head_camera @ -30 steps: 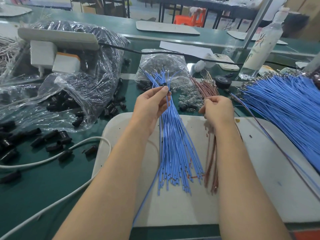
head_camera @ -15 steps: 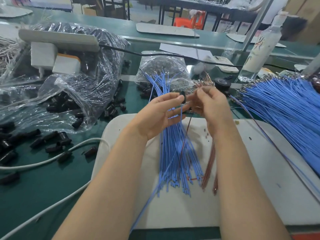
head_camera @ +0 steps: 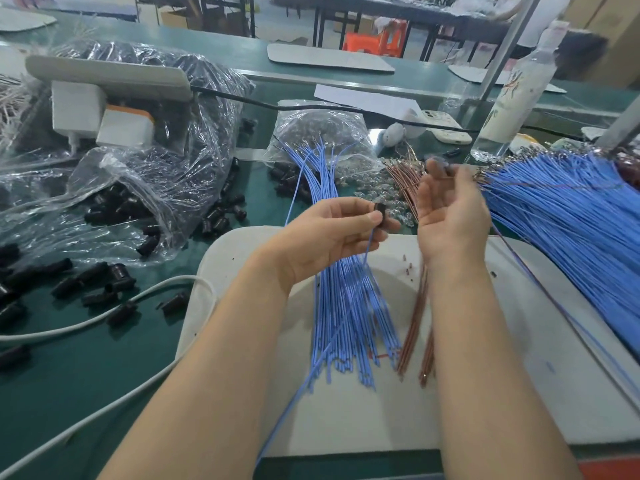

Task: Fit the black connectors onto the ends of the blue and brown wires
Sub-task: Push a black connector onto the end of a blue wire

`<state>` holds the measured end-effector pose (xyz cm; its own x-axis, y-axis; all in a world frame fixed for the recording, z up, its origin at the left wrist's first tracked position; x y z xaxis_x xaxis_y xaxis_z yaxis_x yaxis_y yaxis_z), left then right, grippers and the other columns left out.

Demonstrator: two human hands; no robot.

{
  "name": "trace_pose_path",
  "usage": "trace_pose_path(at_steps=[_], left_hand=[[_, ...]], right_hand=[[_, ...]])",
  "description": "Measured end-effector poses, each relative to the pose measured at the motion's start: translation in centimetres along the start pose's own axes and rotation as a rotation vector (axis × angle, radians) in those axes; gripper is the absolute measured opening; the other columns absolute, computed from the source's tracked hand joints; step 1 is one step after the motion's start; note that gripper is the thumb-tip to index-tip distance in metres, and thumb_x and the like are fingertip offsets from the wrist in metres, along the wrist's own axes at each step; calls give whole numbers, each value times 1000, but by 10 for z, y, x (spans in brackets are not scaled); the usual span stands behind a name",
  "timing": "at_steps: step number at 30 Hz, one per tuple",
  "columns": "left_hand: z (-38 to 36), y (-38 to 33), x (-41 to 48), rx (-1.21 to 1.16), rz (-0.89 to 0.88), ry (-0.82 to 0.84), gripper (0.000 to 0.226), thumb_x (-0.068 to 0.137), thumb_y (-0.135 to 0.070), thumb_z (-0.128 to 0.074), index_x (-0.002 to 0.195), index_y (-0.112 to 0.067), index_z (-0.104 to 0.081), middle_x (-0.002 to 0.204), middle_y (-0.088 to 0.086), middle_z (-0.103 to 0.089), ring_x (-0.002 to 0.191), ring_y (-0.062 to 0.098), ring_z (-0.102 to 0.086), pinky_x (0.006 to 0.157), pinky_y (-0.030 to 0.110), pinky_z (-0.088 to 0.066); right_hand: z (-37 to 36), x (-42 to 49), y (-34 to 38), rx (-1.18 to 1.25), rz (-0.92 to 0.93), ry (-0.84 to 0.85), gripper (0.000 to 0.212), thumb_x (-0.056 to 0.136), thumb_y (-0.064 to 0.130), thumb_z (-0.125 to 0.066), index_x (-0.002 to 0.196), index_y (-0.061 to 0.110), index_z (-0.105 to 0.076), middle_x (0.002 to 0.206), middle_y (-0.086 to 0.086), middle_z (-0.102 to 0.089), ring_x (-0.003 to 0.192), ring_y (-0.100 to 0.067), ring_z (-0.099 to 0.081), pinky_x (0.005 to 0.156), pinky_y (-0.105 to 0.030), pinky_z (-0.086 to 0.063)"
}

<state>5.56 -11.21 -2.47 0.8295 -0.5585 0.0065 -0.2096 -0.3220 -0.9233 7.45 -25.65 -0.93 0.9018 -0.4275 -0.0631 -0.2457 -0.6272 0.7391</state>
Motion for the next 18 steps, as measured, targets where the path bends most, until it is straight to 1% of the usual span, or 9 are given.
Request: trace_pose_path(at_steps=[3,4,6,8,10,12,13,15,18], left_hand=[[5,-6,1,-14,-50,-47,9,95,-3,-47,100,0,-53,72,-2,-69,65,4,-62,69,17,-53],[5,-6,0,-18,-55,-51,8,95,-3,-47,97,-2,-54,67,-4,-67,64,4,-62,68,16,-53],[7,-7,-1,-51,-51,-71,12,95,-3,-48,89,-7,-58,70,-1,-63,64,5,-63,66,17,-53],[9,-7,-1,-90,-44,-105,12,94,-3,-50,87,-9,-59,80,5,-67,66,7,-65,66,18,-54],[16,-6,0,-92,-52,-173,9,93,-4,-53,88,-11,-58,91,7,-70,74,10,-66,71,20,-55],[31,-8,1,44,-96,-330,6,92,-7,-57,92,-13,-58,101,9,-67,86,15,-64,83,24,-54],[41,-11,-1,190,-123,-435,6,91,-10,-60,93,-15,-58,102,8,-67,88,15,-62,87,27,-52],[51,-19,-6,473,-183,-580,7,91,-16,-63,94,-20,-58,93,-1,-67,82,10,-60,86,27,-49],[47,-24,-6,676,-249,-593,9,91,-20,-63,92,-27,-57,81,-13,-62,71,-2,-56,72,13,-44]], right_hand=[[-26,-8,-23,-536,-44,238,18,97,14,-50,85,10,-63,78,-3,-67,55,-7,-57,52,-22,-50],[-34,-14,-34,-639,-97,334,21,97,12,-50,82,10,-65,73,-3,-67,54,-9,-58,52,-23,-50],[-40,-23,-50,-709,-189,439,26,98,13,-47,82,10,-66,63,-2,-63,53,-12,-57,54,-23,-50],[-38,-20,-44,-690,-145,389,27,100,15,-44,83,11,-64,61,0,-62,51,-10,-56,56,-24,-49],[-25,-9,-20,-565,19,196,25,102,17,-41,85,13,-59,71,-1,-67,50,-9,-57,54,-23,-49],[-8,-4,4,-428,154,26,23,103,20,-38,88,14,-54,75,-4,-68,51,-10,-59,52,-21,-49],[-3,-4,11,-369,192,-15,22,103,21,-37,90,14,-53,74,-5,-69,53,-11,-60,52,-21,-49],[-3,-5,15,-299,236,-22,22,104,21,-35,91,14,-52,70,-4,-68,54,-12,-62,52,-21,-50],[-16,-12,17,-329,327,44,22,104,19,-34,92,12,-51,67,-3,-67,51,-12,-59,50,-21,-47]])
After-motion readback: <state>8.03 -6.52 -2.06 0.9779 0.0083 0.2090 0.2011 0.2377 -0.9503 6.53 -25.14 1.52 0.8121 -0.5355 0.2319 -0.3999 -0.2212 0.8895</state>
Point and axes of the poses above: each hand's wrist, its own x-axis towards the middle knuckle, its own z-axis out of the back of the hand, y = z × x, the point moved 9 cm from there along x, towards the middle knuckle
